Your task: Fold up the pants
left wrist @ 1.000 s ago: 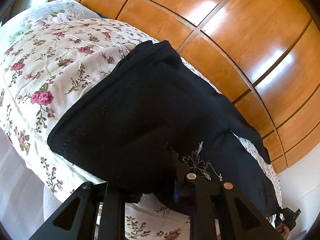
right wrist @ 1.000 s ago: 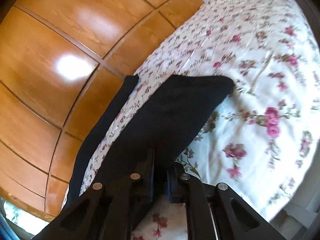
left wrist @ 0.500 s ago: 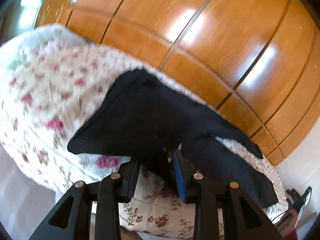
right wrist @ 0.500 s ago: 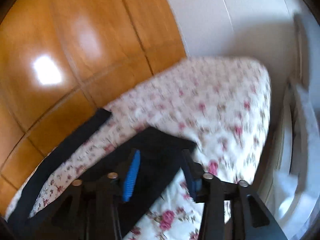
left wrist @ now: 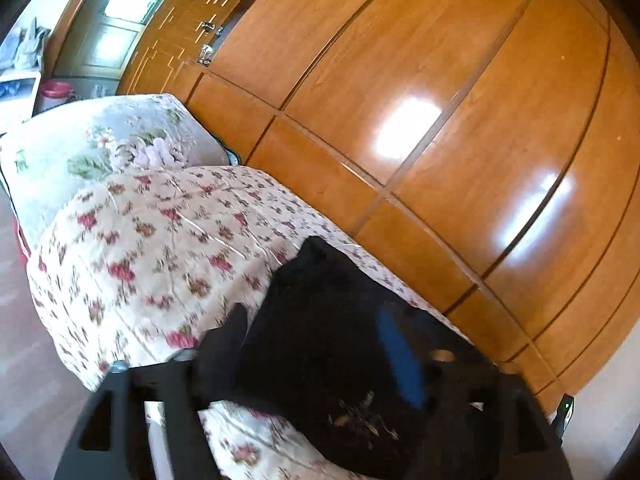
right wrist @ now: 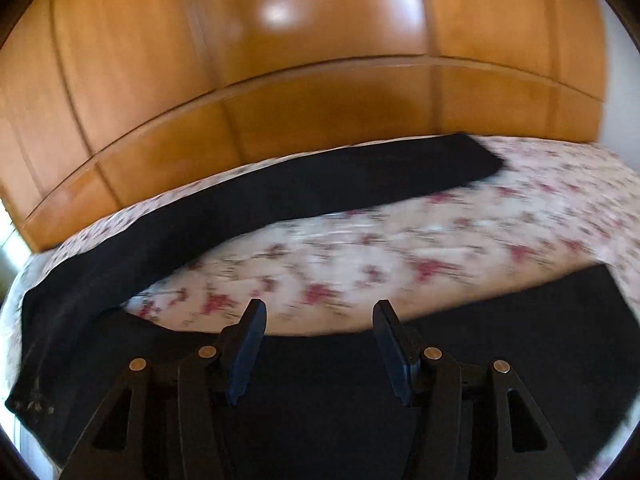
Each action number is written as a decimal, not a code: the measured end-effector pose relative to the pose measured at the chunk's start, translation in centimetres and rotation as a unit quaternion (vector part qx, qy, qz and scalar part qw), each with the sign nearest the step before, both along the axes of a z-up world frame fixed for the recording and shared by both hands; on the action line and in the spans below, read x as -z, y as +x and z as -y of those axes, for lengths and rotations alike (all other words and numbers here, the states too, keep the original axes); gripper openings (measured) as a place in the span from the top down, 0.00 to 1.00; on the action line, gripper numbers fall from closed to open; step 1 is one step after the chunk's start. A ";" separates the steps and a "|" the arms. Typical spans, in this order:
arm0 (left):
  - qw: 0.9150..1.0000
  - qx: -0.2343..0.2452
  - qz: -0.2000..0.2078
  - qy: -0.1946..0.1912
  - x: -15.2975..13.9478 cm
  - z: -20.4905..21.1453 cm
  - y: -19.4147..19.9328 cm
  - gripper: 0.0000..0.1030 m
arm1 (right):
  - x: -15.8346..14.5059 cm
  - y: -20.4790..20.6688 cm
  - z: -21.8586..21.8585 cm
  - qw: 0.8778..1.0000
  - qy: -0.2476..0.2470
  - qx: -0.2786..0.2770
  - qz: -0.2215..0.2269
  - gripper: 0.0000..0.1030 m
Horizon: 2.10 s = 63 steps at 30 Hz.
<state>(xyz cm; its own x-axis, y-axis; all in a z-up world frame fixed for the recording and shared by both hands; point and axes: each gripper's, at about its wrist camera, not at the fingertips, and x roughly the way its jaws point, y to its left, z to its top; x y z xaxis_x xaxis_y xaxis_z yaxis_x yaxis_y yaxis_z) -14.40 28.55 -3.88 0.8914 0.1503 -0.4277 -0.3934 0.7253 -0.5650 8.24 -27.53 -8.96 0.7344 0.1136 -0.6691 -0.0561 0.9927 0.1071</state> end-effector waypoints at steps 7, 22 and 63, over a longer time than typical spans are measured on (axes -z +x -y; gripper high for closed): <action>0.996 0.076 -0.035 -0.011 -1.1 -2.6 11.0 0.29 | 2.4 3.6 -3.2 0.999 -0.002 -0.029 -0.031 0.45; 0.959 0.108 -0.227 -0.129 6.3 -10.3 34.0 0.38 | 3.7 4.6 -2.0 0.998 0.048 -0.015 -0.038 0.45; 0.981 0.156 0.063 -0.100 -1.9 -1.3 15.4 0.94 | 3.7 4.4 -2.1 0.998 0.042 -0.014 -0.034 0.45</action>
<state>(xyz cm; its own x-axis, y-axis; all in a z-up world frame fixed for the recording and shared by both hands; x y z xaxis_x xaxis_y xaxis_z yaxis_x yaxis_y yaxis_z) 0.96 29.85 -1.95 0.9280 -0.2147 -0.3043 -0.0875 0.6685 -0.7386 12.61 -25.43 -12.62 0.6838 0.1906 -0.7043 -0.0733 0.9783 0.1936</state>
